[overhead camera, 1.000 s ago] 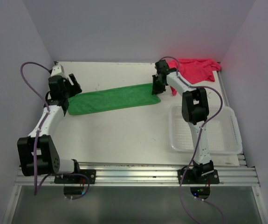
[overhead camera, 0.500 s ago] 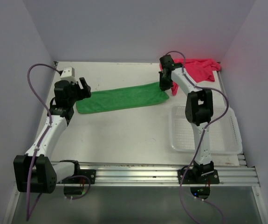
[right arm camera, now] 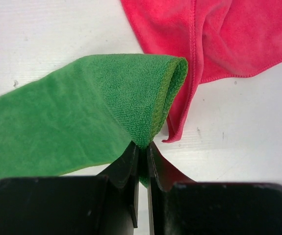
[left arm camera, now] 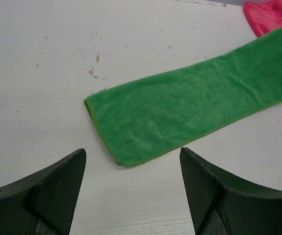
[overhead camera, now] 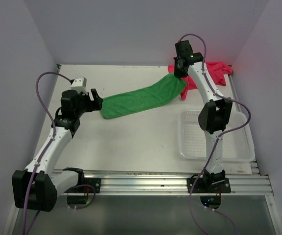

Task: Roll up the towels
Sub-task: Fold the towel

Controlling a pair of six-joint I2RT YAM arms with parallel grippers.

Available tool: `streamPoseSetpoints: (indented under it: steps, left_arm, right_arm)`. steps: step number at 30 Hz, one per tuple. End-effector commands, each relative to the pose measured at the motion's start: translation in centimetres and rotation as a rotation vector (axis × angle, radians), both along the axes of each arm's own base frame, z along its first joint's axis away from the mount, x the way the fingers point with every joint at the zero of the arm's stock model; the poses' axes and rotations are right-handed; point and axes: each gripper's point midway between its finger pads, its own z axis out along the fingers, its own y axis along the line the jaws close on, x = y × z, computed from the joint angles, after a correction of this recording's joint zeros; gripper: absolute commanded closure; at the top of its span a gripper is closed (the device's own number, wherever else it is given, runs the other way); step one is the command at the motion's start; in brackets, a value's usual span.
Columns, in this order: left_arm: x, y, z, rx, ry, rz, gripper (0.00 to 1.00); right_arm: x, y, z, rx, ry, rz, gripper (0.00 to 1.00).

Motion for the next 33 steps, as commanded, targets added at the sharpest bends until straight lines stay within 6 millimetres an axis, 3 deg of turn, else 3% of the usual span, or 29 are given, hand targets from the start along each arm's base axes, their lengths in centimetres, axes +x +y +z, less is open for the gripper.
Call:
streamPoseSetpoints:
  steps: [1, 10, 19, 28, 33]
  left_arm:
    - [-0.3, -0.7, 0.8, 0.019, -0.039, -0.040, 0.19]
    - [-1.0, -0.5, 0.7, 0.090, -0.064, -0.010, 0.18]
    - [-1.1, -0.3, 1.4, 0.103, -0.081, 0.043, 0.18]
    - [-1.7, -0.9, 1.8, 0.119, -0.093, 0.041, 0.18]
    - [-1.9, -0.9, 2.3, 0.126, -0.101, 0.056, 0.18]
  right_arm:
    - [-1.0, 1.7, 5.1, 0.026, -0.081, 0.057, 1.00]
    - [-2.8, 11.7, 5.7, 0.169, -0.098, 0.236, 1.00]
    - [-4.3, 20.0, 3.8, 0.314, -0.071, 0.344, 1.00]
    - [-5.7, 27.2, 2.7, 0.456, -0.045, 0.455, 1.00]
    - [-6.0, 29.9, 1.4, 0.535, -0.023, 0.482, 1.00]
